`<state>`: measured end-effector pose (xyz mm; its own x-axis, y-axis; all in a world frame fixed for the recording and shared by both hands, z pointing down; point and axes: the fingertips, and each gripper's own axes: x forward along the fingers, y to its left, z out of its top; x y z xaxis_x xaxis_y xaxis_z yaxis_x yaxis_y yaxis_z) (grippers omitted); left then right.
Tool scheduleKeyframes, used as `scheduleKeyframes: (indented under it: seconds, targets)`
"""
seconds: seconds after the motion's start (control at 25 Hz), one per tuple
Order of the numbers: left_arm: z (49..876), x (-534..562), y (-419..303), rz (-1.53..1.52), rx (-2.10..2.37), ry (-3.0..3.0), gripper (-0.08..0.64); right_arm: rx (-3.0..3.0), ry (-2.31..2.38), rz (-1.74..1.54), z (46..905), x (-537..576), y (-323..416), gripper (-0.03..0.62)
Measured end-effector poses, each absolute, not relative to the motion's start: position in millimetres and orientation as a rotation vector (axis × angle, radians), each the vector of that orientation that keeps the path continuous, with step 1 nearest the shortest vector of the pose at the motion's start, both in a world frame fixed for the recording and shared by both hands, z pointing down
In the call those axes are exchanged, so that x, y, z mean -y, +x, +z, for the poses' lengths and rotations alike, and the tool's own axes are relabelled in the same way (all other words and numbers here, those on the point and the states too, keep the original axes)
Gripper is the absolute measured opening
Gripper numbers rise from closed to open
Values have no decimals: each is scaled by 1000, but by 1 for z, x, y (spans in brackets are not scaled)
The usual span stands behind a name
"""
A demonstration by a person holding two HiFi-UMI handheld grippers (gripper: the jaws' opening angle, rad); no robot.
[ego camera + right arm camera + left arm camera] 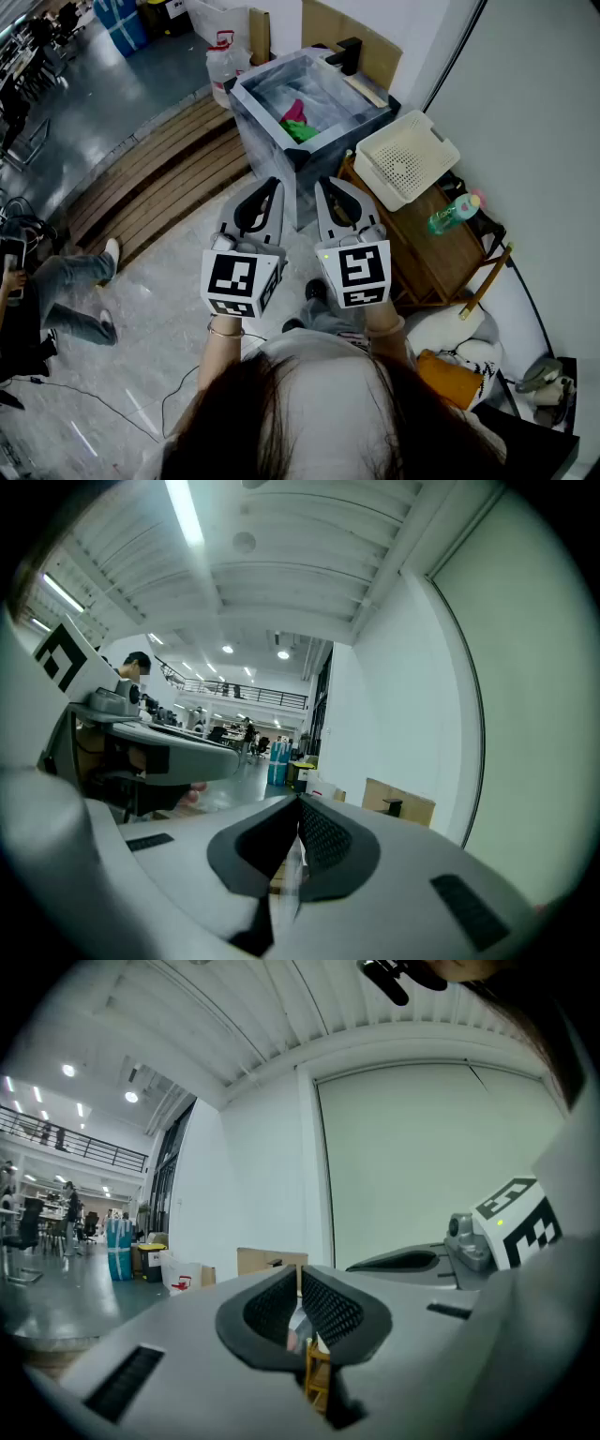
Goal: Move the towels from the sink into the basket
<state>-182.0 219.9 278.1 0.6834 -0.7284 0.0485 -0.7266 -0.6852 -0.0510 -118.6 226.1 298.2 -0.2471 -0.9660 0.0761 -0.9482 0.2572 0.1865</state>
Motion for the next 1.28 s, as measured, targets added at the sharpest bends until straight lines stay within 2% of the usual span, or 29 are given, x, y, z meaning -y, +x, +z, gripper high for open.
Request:
scheduleKeyframes:
  seconds: [0.76,1.28]
  targets:
    - [296,-119,-112,-128,-1302,-2871,21,2478,1701,7,318,-136,-60,25]
    - [301,-74,-94,-142,-1365,-2854,20,2495,1611,37,336,-87,-41,28]
